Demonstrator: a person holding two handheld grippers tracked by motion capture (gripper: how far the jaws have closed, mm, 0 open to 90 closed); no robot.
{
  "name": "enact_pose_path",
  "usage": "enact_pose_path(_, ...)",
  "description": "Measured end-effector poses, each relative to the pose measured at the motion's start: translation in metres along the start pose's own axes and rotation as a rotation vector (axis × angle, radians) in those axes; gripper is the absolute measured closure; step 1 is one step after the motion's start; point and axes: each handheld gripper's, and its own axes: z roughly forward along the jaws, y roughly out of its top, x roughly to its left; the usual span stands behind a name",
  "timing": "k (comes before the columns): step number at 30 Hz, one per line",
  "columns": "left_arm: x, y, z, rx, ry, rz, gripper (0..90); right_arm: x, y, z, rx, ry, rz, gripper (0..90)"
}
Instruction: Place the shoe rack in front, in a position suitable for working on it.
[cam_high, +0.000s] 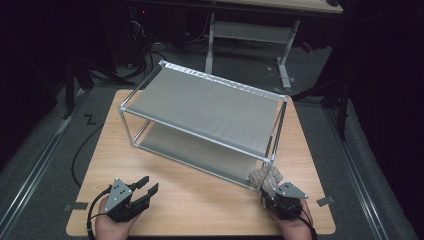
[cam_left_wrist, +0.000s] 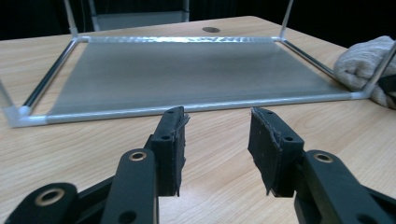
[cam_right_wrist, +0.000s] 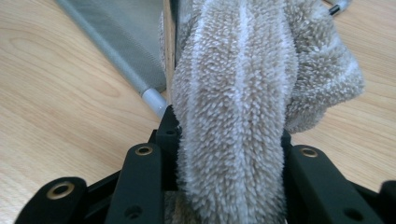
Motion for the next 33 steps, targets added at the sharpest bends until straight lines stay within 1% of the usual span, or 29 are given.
enact_pose_path(2,-0.002,0.001,0.001,-0.001,-0.004,0.002,56.3,0.002,0.0,0.0,-0.003,0.004,-0.004,61.7)
enact_pose_path(5,-0.004,0.001,0.003,0.004,-0.009,0.016,56.2,0.006,0.0,0.0,-0.003,0.016,-0.002,61.6)
enact_pose_path(7,-0.007,0.002,0.006,0.006,-0.013,0.024,55.8,0.009,0.0,-0.001,-0.005,0.023,-0.012,61.6)
enact_pose_path(10,-0.013,0.002,0.008,0.019,-0.002,0.039,55.5,0.015,0.001,-0.001,-0.005,0.037,-0.013,61.6)
enact_pose_path(11,-0.013,0.002,0.008,0.019,-0.002,0.039,55.5,0.015,0.001,-0.001,-0.005,0.037,-0.013,61.6)
enact_pose_path(12,-0.017,0.002,0.009,0.02,-0.007,0.047,55.2,0.02,0.002,0.0,-0.008,0.051,-0.029,61.5)
enact_pose_path(13,-0.02,0.003,0.009,0.019,-0.01,0.052,54.8,0.022,0.003,0.001,-0.009,0.062,-0.031,61.5)
enact_pose_path(15,-0.021,0.003,0.009,0.018,-0.014,0.057,54.1,0.029,0.005,0.002,-0.01,0.084,-0.043,61.4)
enact_pose_path(16,-0.025,0.003,0.008,0.02,-0.017,0.064,53.8,0.032,0.006,0.002,-0.013,0.093,-0.052,61.3)
enact_pose_path(17,-0.025,0.003,0.008,0.02,-0.017,0.064,53.8,0.032,0.006,0.002,-0.013,0.093,-0.052,61.3)
enact_pose_path(19,-0.028,0.002,0.006,0.021,-0.02,0.067,53.6,0.04,0.009,0.004,-0.014,0.119,-0.068,61.3)
enact_pose_path(20,-0.03,0.001,0.003,0.022,-0.019,0.069,53.5,0.049,0.013,0.007,-0.015,0.148,-0.094,61.2)
enact_pose_path(22,-0.033,0.0,0.0,0.027,-0.007,0.083,53.3,0.058,0.017,0.01,-0.019,0.178,-0.124,61.1)
enact_pose_path(23,-0.033,0.0,0.0,0.027,-0.007,0.083,53.1,0.063,0.019,0.011,-0.018,0.195,-0.134,61.1)
enact_pose_path(24,-0.034,-0.001,-0.001,0.029,-0.002,0.087,53.1,0.063,0.019,0.011,-0.018,0.195,-0.134,61.1)
enact_pose_path(25,-0.035,-0.002,-0.004,0.031,-0.004,0.085,52.9,0.073,0.023,0.014,-0.021,0.227,-0.157,61.1)
enact_pose_path(27,-0.037,-0.002,-0.006,0.031,-0.011,0.077,52.7,0.083,0.026,0.016,-0.024,0.253,-0.182,61.0)
enact_pose_path(28,-0.039,-0.003,-0.007,0.032,-0.014,0.077,52.7,0.088,0.028,0.017,-0.024,0.267,-0.185,61.0)
enact_pose_path(29,-0.041,-0.003,-0.008,0.033,-0.014,0.082,52.7,0.093,0.029,0.018,-0.027,0.28,-0.2,61.0)
enact_pose_path(31,-0.045,-0.003,-0.009,0.035,-0.02,0.087,52.6,0.102,0.031,0.019,-0.029,0.301,-0.214,60.9)
enact_pose_path(33,-0.049,-0.003,-0.01,0.032,-0.035,0.084,52.6,0.11,0.033,0.019,-0.036,0.323,-0.237,60.6)
